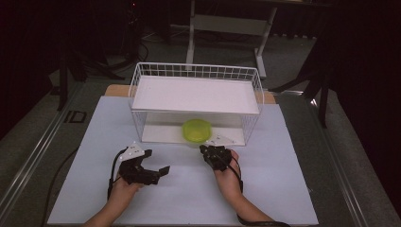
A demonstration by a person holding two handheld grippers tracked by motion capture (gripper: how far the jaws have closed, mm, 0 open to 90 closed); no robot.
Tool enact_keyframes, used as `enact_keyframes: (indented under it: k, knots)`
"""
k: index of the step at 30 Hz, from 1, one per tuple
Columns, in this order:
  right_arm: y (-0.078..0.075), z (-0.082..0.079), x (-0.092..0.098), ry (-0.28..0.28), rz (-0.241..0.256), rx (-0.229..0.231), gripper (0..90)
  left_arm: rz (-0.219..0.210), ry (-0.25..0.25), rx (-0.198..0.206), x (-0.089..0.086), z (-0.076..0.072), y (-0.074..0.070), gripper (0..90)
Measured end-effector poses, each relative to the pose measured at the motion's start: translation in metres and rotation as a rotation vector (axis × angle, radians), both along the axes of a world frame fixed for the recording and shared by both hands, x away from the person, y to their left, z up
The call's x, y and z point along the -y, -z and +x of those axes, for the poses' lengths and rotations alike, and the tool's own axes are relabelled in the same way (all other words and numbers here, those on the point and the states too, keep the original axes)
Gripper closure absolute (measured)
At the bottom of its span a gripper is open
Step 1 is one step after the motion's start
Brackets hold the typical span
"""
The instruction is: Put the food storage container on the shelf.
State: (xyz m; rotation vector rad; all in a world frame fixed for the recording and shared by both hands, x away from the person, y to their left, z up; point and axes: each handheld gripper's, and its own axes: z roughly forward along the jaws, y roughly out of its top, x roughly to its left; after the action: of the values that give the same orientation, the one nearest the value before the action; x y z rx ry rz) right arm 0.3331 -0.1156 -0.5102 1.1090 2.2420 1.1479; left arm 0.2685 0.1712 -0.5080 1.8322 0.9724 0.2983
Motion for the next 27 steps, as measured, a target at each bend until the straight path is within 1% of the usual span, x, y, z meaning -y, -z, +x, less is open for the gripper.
enact_keyframes:
  k: [2,4,5,7,9,11,12,15,19,25,27]
  knots:
    - [0.001,0.003,-0.002,0.008,-0.005,0.000,89.5,-0.020,0.008,-0.022,-0.005,-0.001,0.003,1.2]
    - [0.002,0.006,-0.004,0.016,-0.006,0.002,89.6,-0.039,0.012,-0.028,-0.008,-0.001,0.006,1.2]
    - [0.003,0.007,-0.005,0.020,-0.007,-0.001,89.6,-0.045,0.010,-0.022,-0.009,-0.002,0.007,1.2]
    - [0.005,0.010,-0.007,0.025,-0.011,0.002,89.6,-0.036,0.002,-0.009,-0.010,-0.002,0.006,1.3]
    - [0.006,0.013,-0.009,0.030,-0.009,-0.004,89.6,-0.049,-0.005,0.005,-0.012,-0.002,0.005,1.3]
    - [0.008,0.016,-0.010,0.042,-0.008,0.002,89.5,-0.055,-0.012,0.018,-0.012,-0.002,0.004,1.3]
    - [0.008,0.018,-0.010,0.046,-0.003,-0.006,89.5,-0.060,-0.015,0.021,-0.013,-0.002,0.004,1.2]
    - [0.008,0.025,-0.011,0.062,0.011,-0.003,89.5,-0.074,-0.012,0.018,-0.014,0.000,0.003,1.3]
    - [0.007,0.034,-0.012,0.084,0.026,0.001,89.5,-0.065,-0.013,0.023,-0.013,0.000,0.003,1.3]
    - [0.007,0.044,-0.016,0.094,0.026,-0.003,89.5,-0.074,-0.018,0.026,-0.013,0.001,0.003,1.3]
    - [0.008,0.046,-0.018,0.095,0.026,-0.003,89.5,-0.067,-0.018,0.029,-0.013,0.001,0.003,1.3]
